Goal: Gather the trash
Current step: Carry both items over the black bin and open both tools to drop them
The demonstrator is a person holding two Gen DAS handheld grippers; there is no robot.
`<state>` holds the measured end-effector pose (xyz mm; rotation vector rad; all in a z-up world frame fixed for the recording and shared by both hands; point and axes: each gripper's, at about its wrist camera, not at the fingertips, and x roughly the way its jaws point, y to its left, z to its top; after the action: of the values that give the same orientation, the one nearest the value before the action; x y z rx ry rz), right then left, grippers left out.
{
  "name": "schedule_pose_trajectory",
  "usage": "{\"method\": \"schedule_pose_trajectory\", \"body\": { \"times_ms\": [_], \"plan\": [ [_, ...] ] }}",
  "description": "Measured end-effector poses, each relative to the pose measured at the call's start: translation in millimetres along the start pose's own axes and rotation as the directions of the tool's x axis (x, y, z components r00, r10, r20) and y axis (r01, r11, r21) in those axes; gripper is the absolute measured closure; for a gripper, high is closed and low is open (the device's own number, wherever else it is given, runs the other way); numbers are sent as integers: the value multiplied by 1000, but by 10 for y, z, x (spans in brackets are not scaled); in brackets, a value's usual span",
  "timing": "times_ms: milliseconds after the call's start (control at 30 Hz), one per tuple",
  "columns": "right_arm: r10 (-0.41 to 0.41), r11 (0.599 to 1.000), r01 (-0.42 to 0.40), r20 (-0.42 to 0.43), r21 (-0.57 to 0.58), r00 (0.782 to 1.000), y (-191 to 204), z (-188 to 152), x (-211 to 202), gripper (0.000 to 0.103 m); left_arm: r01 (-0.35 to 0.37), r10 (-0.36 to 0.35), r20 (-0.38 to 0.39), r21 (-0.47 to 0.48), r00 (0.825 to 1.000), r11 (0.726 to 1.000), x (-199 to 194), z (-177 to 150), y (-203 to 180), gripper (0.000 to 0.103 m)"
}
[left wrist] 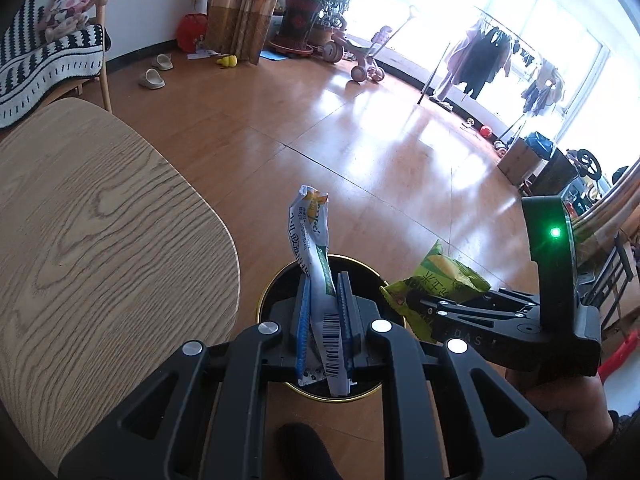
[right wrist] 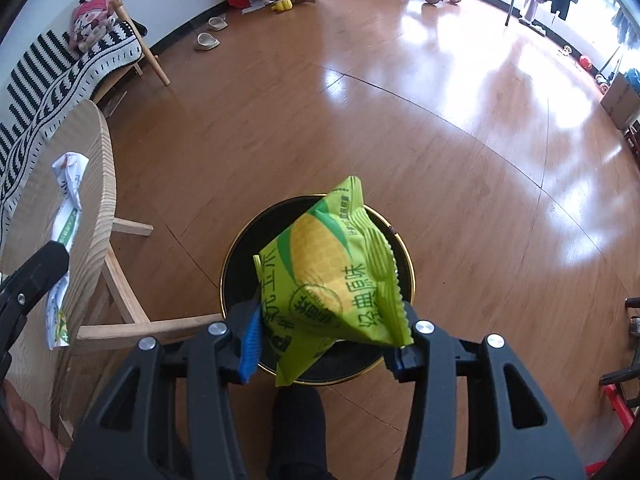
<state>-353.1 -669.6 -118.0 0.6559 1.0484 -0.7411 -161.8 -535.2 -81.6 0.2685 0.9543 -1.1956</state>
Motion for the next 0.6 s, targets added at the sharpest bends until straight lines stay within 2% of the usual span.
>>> {"method": "schedule_pose_trajectory", "body": {
  "times_ms": [433,500,533,567,600],
  "plan": [
    [38,999,-39,41,27,998,-67,41,-102,52,8,-8,-8,-2,1000,1000,4,-21,16,90],
    [45,998,-47,53,30,998,-72,57,-131,40,11,-11,-8,0,1000,1000,7,-18,28,90],
    [41,999,-44,65,33,997,-79,61,-155,30,13,-13,-8,0,1000,1000,14,-23,21,90],
    [35,999,-38,78,35,996,-79,72,-186,26,16,-16,-8,-1,1000,1000,19,-23,29,90],
    [33,999,-37,90,37,995,-80,75,-215,25,19,-20,-8,-3,1000,1000,21,-25,31,90]
  ]
}}
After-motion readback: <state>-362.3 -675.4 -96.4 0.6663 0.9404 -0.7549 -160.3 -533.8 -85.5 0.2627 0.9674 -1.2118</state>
